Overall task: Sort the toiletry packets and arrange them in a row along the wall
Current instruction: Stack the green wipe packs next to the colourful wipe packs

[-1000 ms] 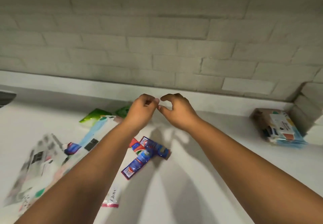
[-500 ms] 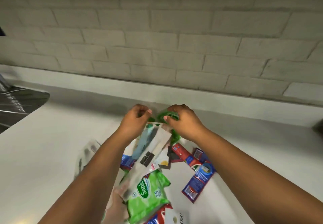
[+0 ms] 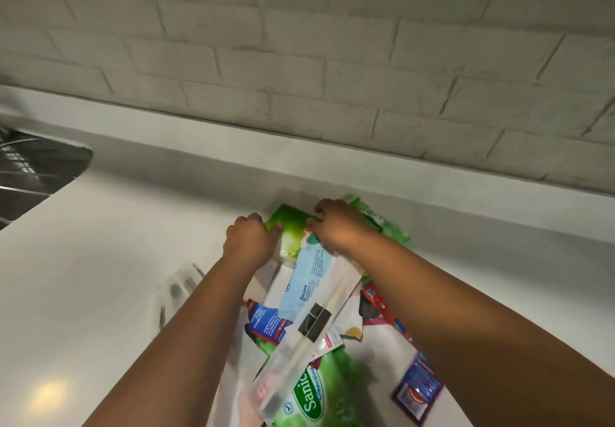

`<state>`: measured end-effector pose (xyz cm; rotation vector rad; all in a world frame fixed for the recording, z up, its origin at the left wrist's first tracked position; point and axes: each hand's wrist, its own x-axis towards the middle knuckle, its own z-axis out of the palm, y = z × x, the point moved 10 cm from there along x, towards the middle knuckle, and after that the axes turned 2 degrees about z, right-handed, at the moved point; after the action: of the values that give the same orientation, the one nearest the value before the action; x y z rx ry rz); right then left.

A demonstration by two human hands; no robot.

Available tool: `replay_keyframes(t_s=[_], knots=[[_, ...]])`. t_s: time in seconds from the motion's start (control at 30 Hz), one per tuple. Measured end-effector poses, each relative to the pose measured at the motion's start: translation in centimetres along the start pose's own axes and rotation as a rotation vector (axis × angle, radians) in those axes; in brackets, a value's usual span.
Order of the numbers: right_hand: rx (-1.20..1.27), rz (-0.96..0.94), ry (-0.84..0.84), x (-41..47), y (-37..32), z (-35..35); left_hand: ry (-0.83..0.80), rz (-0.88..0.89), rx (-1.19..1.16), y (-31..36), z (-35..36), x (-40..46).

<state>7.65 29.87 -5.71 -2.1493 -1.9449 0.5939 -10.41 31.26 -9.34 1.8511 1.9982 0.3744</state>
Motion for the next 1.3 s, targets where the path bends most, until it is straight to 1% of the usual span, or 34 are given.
replay_keyframes(t_s=[0.1, 0.17, 0.3, 0.4, 0.53, 0.67, 0.77, 0.83, 0.93, 1.0, 1.07, 1.13, 1.2, 1.3], knots=[[-0.063, 0.111, -0.102, 1.5, 0.5, 1.4, -0.029, -0.016, -0.016, -0.5, 0.7, 0.8], [-0.038, 0.172, -0.146, 2.0, 0.7, 1.9, -0.038, -0.021, -0.023, -0.6, 0.9, 0.8], [0.050, 0.208, -0.123, 2.8, 0.7, 1.9, -0.011, -0.023, -0.117, -0.7, 0.8, 0.8], [0.144, 0.183, -0.047, 3.1, 0.5, 1.2, 0.063, -0.005, -0.273, -0.3, -0.4, 0.7], [0.296, 0.081, 0.092, 2.7, 0.0, -1.2, 0.189, 0.058, -0.492, 1.3, -3.2, -0.1], [0.568, 0.003, 0.261, 1.3, -0.4, -4.4, 0.281, 0.129, -0.688, 3.4, -5.7, -0.8], [0.725, 0.015, 0.360, 0.1, 0.2, -6.8, 0.305, 0.179, -0.832, 5.5, -6.9, -1.2], [0.831, 0.036, 0.416, -0.8, 1.3, -8.2, 0.284, 0.160, -0.957, 6.5, -6.9, -1.2], [0.992, 0.074, 0.499, -2.6, 4.3, -10.0, 0.171, 0.112, -1.153, 9.1, -5.4, -1.4], [1.062, 0.122, 0.508, -3.7, 6.3, -10.0, 0.094, 0.078, -1.236, 10.8, -4.0, -1.8], [1.223, 0.177, 0.486, -5.1, 8.6, -9.4, 0.045, 0.046, -1.273, 12.5, -2.5, -2.7], [1.324, 0.214, 0.457, -6.8, 11.1, -9.0, 0.011, 0.054, -1.277, 14.6, -0.8, -3.9], [1.392, 0.232, 0.448, -8.7, 13.5, -9.0, -0.017, 0.061, -1.269, 16.9, 0.8, -5.4], [1.431, 0.264, 0.494, -11.6, 17.6, -9.5, -0.070, 0.073, -1.255, 20.4, 3.6, -7.7]])
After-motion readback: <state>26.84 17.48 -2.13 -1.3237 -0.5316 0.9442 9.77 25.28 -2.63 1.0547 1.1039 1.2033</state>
